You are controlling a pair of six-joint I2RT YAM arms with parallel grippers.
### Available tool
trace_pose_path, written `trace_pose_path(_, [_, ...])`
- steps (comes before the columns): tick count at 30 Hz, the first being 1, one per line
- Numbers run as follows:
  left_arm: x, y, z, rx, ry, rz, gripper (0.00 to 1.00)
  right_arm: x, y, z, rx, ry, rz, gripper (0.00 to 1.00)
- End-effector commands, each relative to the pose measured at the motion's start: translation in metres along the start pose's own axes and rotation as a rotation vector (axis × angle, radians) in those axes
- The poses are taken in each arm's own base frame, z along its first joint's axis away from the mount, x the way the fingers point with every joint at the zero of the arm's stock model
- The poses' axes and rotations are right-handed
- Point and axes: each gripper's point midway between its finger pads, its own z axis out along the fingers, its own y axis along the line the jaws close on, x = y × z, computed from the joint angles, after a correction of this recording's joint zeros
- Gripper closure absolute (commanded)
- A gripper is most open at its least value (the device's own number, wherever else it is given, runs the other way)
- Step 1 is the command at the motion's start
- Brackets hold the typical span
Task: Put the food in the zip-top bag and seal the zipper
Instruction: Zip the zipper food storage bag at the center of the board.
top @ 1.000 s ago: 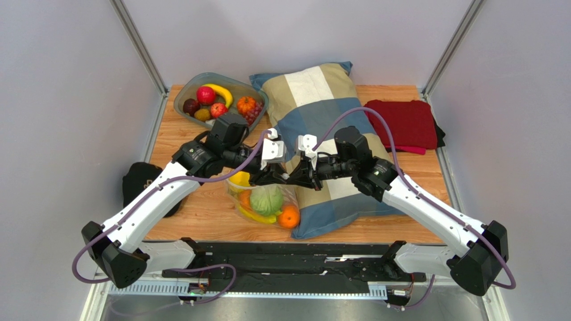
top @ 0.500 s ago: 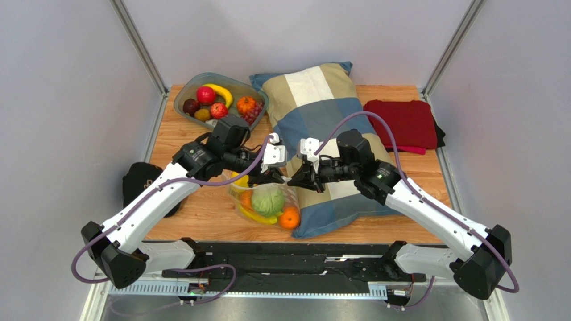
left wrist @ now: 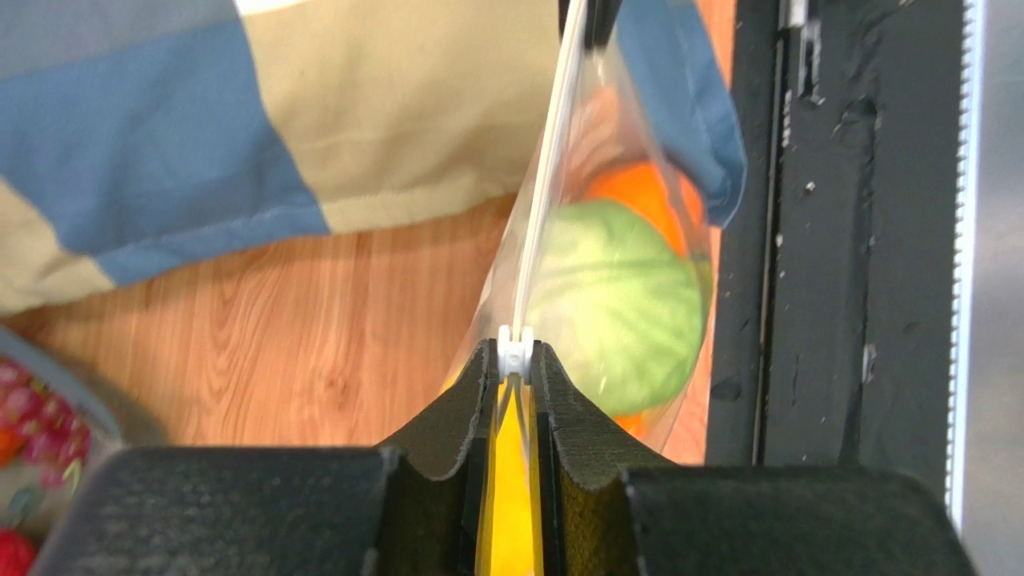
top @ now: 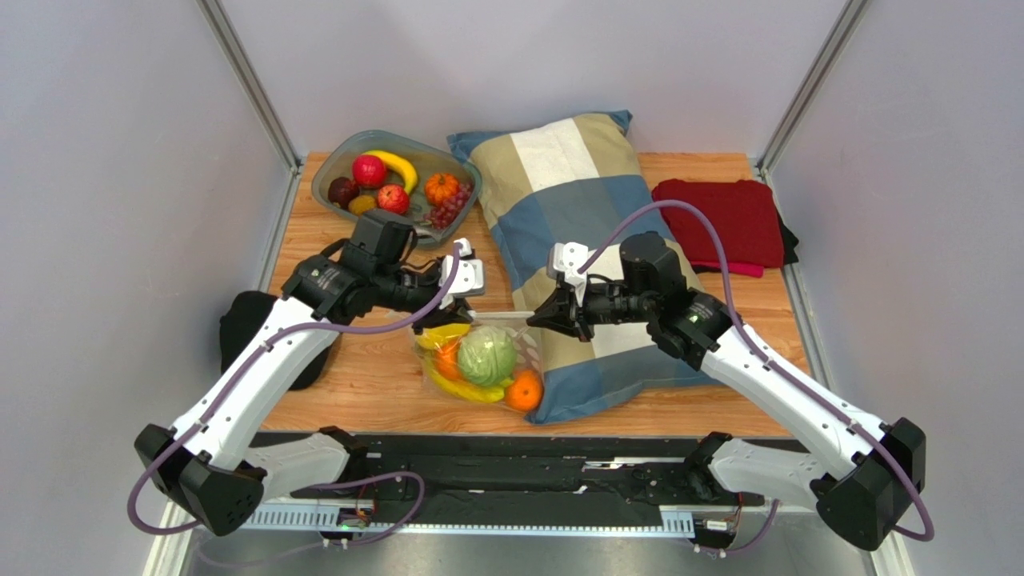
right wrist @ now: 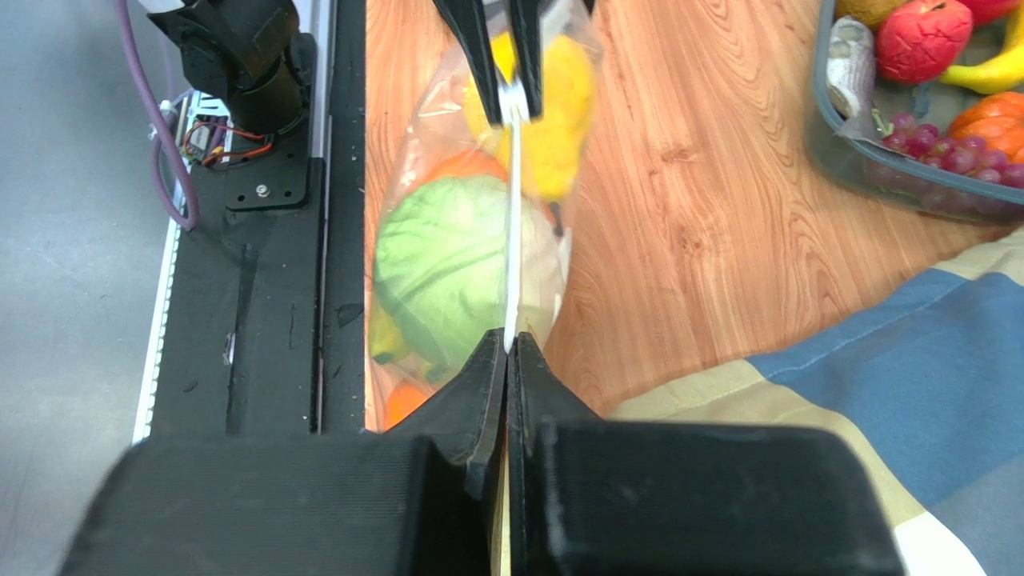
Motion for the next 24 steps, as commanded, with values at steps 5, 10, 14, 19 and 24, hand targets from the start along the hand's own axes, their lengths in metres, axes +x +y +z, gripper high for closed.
trace_pose_path(5, [0.043, -0.004, -0.043, -0.098, 0.142, 0.004, 0.83, -0.013, -0.022, -0.020, 0.109, -0.048, -0.054, 1.00])
trace_pose_path(10, [0.061, -0.004, -0.059, -0.146, 0.191, -0.004, 0.84, -0.011, -0.029, -0.026, 0.137, -0.043, -0.046, 1.00])
trace_pose_path(14, [0.071, -0.004, -0.074, -0.174, 0.224, -0.020, 0.84, -0.008, -0.030, -0.029, 0.146, -0.038, -0.042, 1.00])
trace_pose_path(19, [0.085, -0.003, -0.091, -0.222, 0.279, -0.021, 0.85, -0.002, -0.031, -0.029, 0.145, -0.028, -0.032, 1.00])
trace_pose_path(24, [0.100, 0.000, -0.108, -0.283, 0.329, -0.039, 0.87, -0.001, -0.032, -0.028, 0.146, -0.026, -0.029, 1.00])
